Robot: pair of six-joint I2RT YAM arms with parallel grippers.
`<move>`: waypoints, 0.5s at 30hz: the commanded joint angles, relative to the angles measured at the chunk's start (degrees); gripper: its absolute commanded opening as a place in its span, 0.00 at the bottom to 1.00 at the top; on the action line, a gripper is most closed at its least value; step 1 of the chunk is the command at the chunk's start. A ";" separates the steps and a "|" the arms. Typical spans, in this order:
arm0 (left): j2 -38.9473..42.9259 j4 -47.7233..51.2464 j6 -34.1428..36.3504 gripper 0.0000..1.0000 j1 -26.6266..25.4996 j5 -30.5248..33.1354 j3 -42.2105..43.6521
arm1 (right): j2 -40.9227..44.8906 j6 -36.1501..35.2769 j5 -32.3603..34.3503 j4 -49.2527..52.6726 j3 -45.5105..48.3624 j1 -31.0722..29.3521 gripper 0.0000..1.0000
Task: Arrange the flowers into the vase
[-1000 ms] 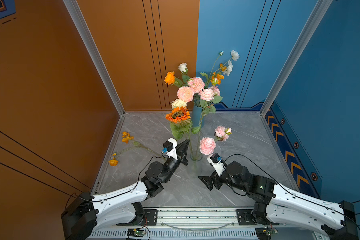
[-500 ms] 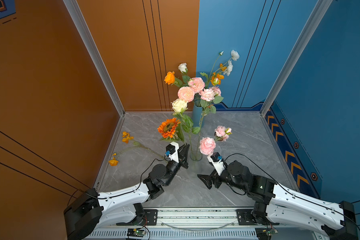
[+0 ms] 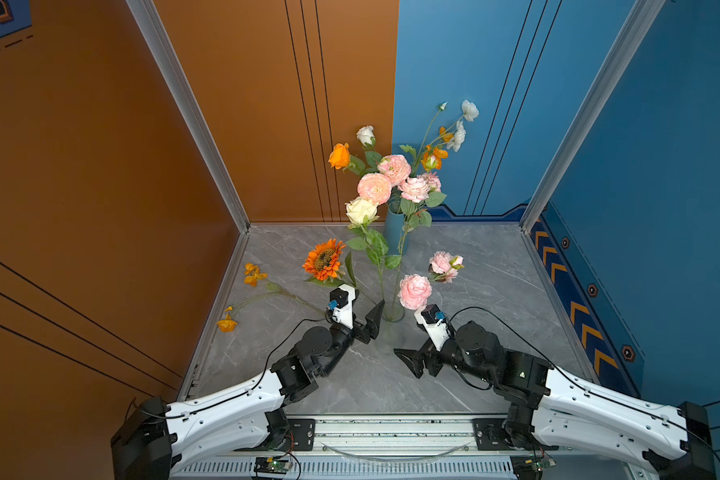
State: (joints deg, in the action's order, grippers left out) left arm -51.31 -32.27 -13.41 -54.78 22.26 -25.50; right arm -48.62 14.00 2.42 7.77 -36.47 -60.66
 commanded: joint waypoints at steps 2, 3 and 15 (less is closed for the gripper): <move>2.75 12.76 -1.44 0.80 2.22 -4.64 -2.36 | -1.05 -0.71 -1.62 -2.13 0.35 0.28 1.00; 3.78 15.57 -1.53 0.80 2.74 -5.58 -2.69 | -1.04 -0.52 -1.76 -2.23 0.34 0.29 1.00; 21.43 29.13 -10.86 0.76 13.48 -9.87 5.51 | 3.81 2.88 2.53 3.34 3.34 -0.99 1.00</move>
State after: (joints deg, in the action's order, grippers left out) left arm -32.32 -6.42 -19.38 -43.79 14.15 -23.16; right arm -46.22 15.14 2.59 8.51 -34.15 -60.88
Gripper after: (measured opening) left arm 0.764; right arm 0.998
